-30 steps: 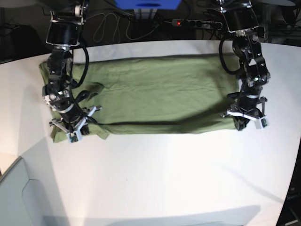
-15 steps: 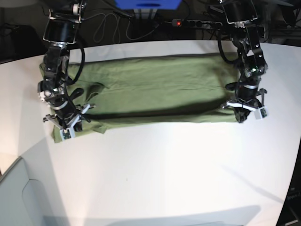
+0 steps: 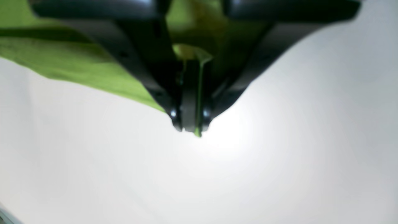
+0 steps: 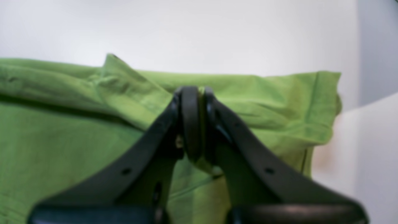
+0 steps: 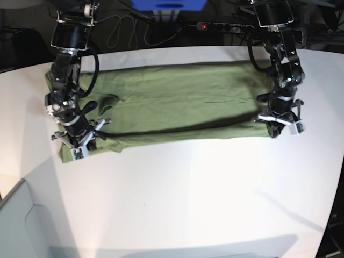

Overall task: Fold the T-shirt properly
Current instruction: 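Lower the folded hem onto the shirt with both grippers, then open both grippers and shift them along the shirt's folded ends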

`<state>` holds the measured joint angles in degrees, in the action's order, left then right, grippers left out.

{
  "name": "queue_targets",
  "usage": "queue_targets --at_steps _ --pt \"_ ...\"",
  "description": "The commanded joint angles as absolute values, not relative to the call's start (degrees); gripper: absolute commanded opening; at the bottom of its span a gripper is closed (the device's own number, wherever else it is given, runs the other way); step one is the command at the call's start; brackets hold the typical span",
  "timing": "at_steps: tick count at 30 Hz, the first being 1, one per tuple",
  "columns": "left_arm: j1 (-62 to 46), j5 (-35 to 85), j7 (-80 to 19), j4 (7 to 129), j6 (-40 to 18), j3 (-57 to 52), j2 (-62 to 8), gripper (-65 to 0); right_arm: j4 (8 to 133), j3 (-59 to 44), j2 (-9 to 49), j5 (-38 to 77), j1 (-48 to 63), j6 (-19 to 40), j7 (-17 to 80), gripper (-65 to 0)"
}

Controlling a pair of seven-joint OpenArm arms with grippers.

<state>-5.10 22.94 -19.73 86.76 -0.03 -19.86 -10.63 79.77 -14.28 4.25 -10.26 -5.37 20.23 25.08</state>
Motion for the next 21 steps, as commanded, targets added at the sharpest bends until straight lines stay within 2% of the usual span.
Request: queue_targets --at_steps 1,4,7,14,21 --pt "-4.79 23.25 -18.42 88.31 -0.22 -20.0 -11.12 -59.5 80.75 -14.29 4.53 -9.45 -6.55 20.35 23.78 -65.0" --pt "-5.76 23.25 -18.51 89.63 -0.04 -20.0 -10.86 -47.2 80.66 -14.29 4.53 -9.45 -6.64 20.35 23.78 -65.0" --pt "-7.34 23.25 -18.51 92.18 -0.04 -20.0 -10.86 -40.6 80.66 -14.29 4.53 -9.45 -6.64 20.35 23.78 -65.0" --pt "-8.92 23.34 -18.51 96.92 -0.04 -20.09 -10.77 -40.0 80.66 -14.29 4.44 -9.45 -6.73 20.35 23.78 -65.0" --pt "-8.75 23.34 -18.59 94.02 -0.04 -19.21 -8.48 -39.9 80.66 -14.29 4.44 -9.45 -6.73 20.35 23.78 -65.0"
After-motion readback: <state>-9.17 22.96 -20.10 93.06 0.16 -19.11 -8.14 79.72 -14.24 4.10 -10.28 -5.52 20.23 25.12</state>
